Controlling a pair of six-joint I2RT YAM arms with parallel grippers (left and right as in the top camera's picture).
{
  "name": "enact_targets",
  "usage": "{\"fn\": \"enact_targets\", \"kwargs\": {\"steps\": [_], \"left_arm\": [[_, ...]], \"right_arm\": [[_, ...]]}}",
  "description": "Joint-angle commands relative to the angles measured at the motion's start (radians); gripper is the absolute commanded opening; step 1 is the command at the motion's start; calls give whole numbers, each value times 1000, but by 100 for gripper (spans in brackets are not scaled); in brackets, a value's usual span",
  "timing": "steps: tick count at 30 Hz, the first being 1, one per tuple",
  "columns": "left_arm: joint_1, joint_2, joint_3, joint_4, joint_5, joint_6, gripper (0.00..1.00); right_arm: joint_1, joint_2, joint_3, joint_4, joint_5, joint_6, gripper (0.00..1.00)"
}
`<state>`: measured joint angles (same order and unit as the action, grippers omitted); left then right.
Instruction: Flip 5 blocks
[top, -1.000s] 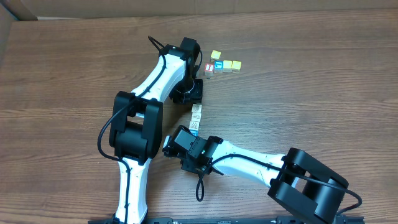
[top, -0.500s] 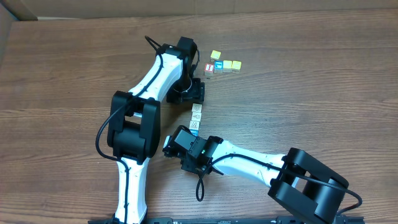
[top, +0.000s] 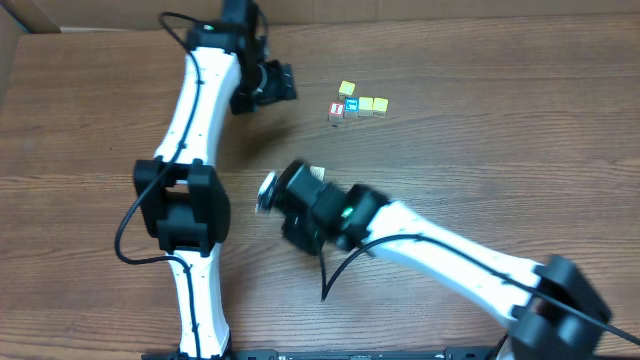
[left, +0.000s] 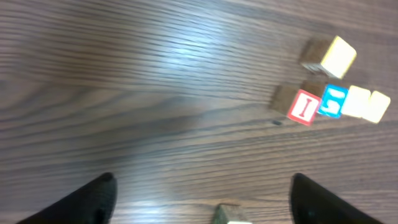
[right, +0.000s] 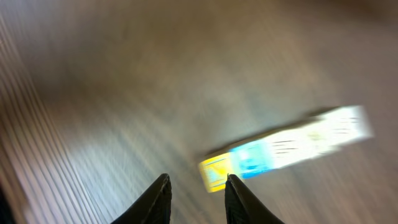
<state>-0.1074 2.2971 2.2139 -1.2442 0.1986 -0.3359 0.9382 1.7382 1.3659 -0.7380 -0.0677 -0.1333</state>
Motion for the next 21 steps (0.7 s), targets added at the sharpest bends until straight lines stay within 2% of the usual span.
{"fn": "enact_targets", "kwargs": {"steps": [1, 2, 3, 6, 10, 14, 21], "left_arm": [[56, 5, 28, -39, 2, -9, 42], [72, 5, 28, -55, 2, -9, 8], [85, 5, 26, -68, 2, -9, 4], [126, 5, 18, -108, 11, 1, 4], [147, 5, -3, -145, 8, 89, 4], [130, 5, -73, -155, 4, 120, 4], [55, 5, -267, -69, 41, 151, 4]], "right_arm": [[-104, -59, 40, -6, -13, 219, 31], [-142, -62, 44, -4, -36, 267, 30], [-181, -62, 45, -1, -64, 313, 26], [-290, -47, 45, -6, -125, 477, 14], [-392, 9, 45, -37, -147, 615, 5], [-391, 68, 42, -79, -147, 666, 4], [-333, 164, 14, -52, -126, 777, 4]]}}
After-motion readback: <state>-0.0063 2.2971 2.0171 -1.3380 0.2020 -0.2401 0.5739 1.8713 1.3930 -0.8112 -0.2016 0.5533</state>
